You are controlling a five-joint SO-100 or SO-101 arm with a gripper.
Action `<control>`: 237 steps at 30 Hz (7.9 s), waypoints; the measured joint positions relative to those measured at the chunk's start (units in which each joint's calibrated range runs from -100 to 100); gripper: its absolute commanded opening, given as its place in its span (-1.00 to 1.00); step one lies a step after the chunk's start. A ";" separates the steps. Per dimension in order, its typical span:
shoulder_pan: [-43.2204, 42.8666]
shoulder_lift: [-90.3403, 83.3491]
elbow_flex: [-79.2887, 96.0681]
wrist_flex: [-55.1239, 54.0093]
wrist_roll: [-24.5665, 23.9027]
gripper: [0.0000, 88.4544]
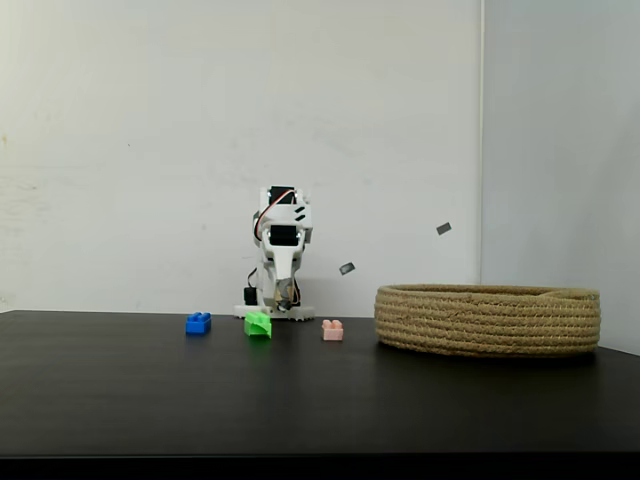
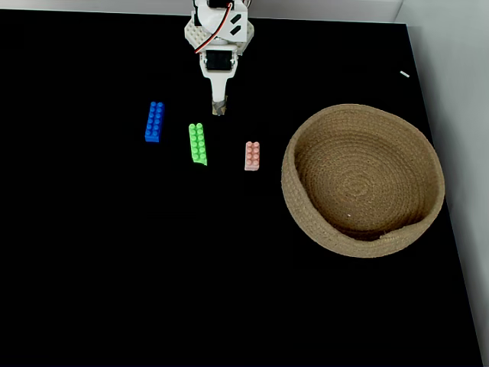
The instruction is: Place the lego blocks in the tray
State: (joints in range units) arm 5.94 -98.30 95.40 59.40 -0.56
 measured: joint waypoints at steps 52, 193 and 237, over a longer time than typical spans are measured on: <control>1.47 12.64 -11.93 -0.81 4.25 -0.93; -0.41 87.96 -81.04 20.14 39.41 -0.35; 9.12 93.47 -59.92 -2.11 50.84 -1.00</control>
State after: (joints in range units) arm 15.07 -4.83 35.48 57.29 50.28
